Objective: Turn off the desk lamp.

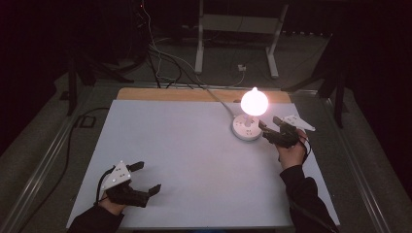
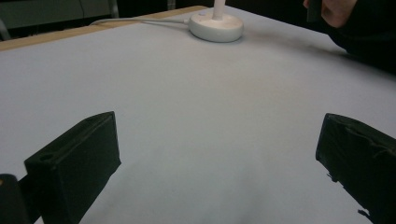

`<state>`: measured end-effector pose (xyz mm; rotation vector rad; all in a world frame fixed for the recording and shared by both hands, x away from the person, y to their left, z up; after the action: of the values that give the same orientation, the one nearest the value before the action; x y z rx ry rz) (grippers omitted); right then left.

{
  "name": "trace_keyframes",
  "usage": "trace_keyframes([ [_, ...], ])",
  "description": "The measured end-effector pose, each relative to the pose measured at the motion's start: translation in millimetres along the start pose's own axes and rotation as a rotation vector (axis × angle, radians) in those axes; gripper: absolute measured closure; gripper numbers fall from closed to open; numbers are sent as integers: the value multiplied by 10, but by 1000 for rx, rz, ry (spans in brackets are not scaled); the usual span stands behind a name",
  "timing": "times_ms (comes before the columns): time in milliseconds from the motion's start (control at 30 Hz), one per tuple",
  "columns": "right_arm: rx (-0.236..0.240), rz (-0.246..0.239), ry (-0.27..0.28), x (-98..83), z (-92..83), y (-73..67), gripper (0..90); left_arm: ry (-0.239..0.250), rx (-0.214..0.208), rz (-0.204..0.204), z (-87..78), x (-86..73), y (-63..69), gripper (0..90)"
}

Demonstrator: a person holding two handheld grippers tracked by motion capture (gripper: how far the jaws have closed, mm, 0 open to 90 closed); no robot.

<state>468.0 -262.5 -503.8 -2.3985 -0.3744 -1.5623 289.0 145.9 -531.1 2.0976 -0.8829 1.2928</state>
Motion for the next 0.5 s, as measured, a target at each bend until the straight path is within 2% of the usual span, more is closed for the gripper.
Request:
trace_keyframes([
  [133, -16, 15, -29, -37, 39, 29, 502, -2, 1, -1, 0, -5, -1, 4],
  [367, -39, 20, -72, -77, 119, 60, 644, -1, 1, -1, -2, -2, -2, 4],
  [500, -44, 40, -94, -97, 159, 77, 790, -4, 3, -1, 0, -8, -3, 4],
])
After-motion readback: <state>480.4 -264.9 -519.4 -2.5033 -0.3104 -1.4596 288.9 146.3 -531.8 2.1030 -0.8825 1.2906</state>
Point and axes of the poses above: each handheld gripper's, and its own axes: z roughly forward along the jaws, x roughly out of its top, y roughly to its right, the point moved 9 cm from there along z, roughly forward along the jaws, and after that the axes turned 2 degrees about -y, right-handed, at the moved point
